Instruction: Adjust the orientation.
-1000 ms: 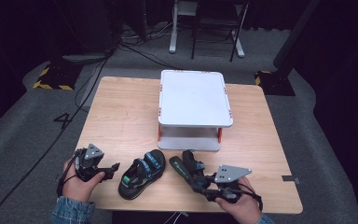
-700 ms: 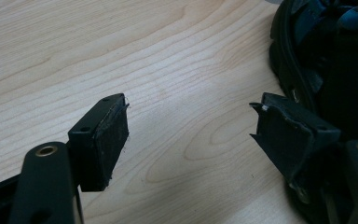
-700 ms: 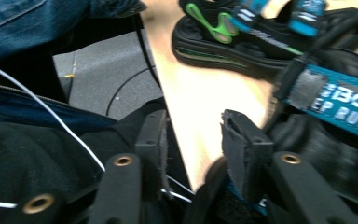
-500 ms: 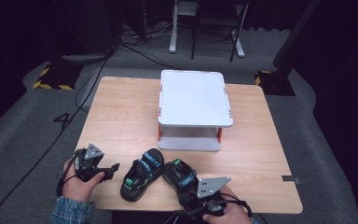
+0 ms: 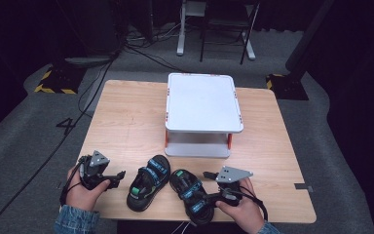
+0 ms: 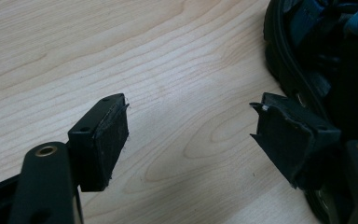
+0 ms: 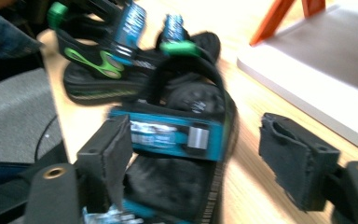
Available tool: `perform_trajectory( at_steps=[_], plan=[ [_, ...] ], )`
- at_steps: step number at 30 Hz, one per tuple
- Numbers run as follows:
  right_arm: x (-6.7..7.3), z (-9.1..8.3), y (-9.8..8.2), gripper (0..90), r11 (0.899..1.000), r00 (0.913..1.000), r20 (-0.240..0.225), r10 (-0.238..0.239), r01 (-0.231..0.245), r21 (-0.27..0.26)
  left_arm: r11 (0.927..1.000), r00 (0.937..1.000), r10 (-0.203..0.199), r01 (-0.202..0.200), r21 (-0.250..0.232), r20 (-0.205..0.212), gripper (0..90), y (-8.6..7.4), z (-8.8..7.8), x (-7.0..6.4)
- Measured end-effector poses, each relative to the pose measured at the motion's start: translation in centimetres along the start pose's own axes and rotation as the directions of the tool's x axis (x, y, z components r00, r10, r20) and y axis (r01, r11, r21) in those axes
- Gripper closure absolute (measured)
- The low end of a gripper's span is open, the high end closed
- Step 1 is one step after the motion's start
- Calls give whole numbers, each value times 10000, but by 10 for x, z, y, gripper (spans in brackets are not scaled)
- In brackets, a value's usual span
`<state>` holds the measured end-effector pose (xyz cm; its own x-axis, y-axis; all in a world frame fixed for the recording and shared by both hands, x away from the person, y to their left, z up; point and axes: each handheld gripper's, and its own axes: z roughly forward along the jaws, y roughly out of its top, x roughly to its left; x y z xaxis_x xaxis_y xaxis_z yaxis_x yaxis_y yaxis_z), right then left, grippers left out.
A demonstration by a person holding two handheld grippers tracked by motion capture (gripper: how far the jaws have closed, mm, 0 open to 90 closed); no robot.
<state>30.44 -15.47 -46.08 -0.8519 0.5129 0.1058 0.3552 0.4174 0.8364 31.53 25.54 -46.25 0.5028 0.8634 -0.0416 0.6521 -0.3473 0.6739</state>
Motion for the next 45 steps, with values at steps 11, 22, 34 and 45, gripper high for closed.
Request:
perform_trajectory(
  at_steps=[11,22,34,45],
  plan=[
    [-3,18,1,456,9971,9916,-1260,-295,381,665,9999,9999,135,-136,90,28,256,0,2,-1],
    [0,3,17,724,9932,9874,-1135,-1104,1138,245,10000,10000,71,-71,66,40,256,-1,1,0],
    [-87,-46,5,695,9963,9982,-595,-70,121,853,10000,10000,4,-4,38,16,256,-2,1,0],
    [-103,-54,-4,436,9922,9976,-345,600,-558,1112,9999,9999,64,-65,124,88,256,-2,2,0]
  ],
)
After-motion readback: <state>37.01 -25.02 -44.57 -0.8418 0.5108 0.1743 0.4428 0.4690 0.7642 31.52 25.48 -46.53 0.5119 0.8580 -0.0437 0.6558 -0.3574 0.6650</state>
